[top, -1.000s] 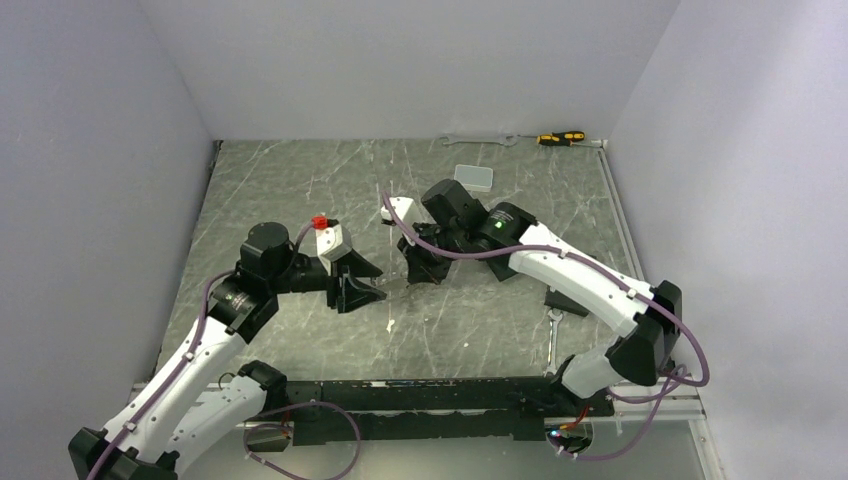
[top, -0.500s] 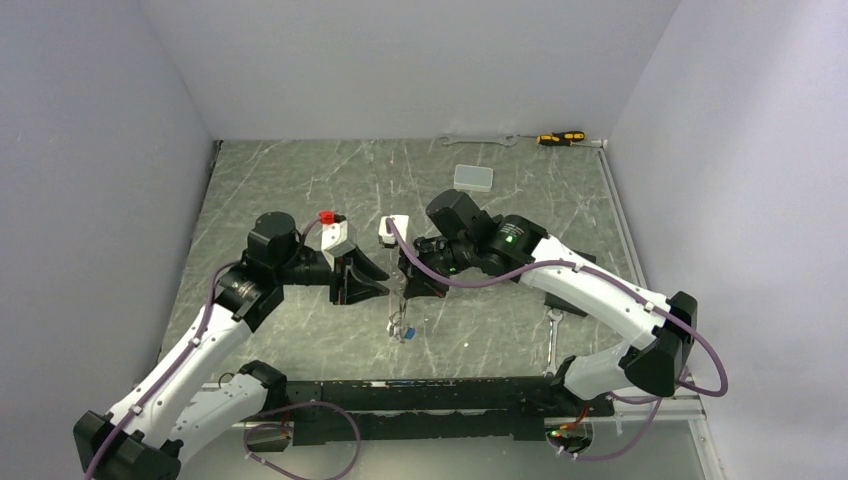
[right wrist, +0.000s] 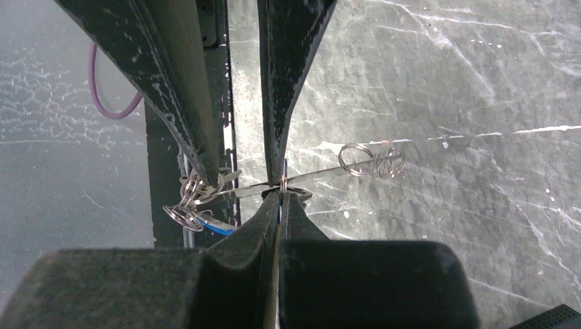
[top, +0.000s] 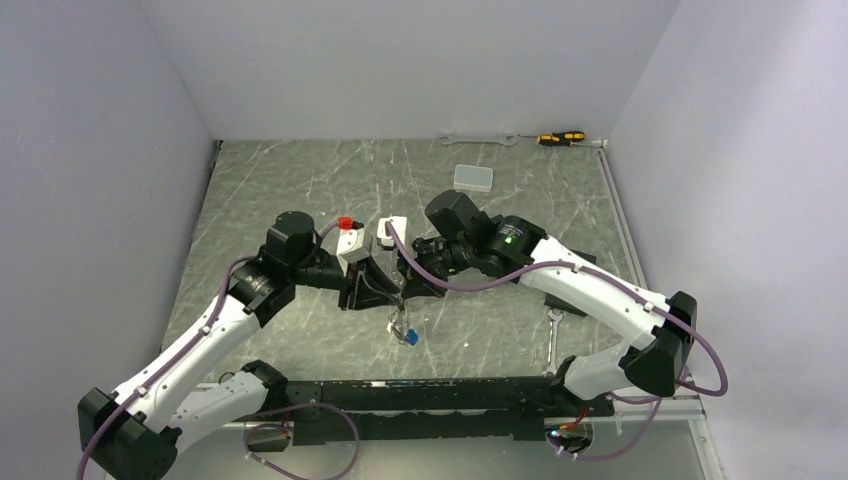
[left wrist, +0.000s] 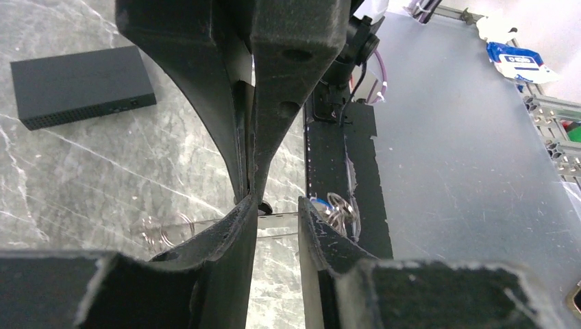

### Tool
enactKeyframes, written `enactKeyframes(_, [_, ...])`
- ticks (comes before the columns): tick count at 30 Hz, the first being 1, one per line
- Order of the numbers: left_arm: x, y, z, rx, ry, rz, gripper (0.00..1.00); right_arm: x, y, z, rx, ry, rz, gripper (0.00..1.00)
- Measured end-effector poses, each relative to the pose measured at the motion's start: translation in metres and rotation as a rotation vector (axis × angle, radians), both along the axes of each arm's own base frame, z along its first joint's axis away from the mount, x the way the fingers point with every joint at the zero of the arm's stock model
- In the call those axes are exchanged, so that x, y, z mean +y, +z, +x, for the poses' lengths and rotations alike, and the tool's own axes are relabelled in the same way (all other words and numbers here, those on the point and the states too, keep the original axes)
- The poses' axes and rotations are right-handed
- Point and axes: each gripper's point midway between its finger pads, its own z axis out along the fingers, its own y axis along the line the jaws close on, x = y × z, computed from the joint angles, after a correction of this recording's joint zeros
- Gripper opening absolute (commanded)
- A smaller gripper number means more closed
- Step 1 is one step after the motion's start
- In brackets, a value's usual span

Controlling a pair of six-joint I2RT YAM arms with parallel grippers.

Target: Put the keys on the keyring

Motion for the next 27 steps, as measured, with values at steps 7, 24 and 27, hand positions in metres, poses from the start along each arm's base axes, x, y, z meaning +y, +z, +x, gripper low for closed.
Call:
enactKeyframes(7, [-0.001,-0.01,-0.001,0.011,-0.003,0.033,0.3,0.001,0.0,-0.003,-0.003,0.012,-0.002,0.0])
enactKeyframes(24, [0.007,0.0,-0.005,-0.061,0.034,0.025,0.48,0.004,-0.003,-0.011,-0.018,0.034,-0.018,0.0])
enactKeyframes(27, [0.006,0.002,-0.003,-0.07,0.039,0.019,0.47,0.005,-0.003,-0.014,-0.015,0.044,-0.015,0.0])
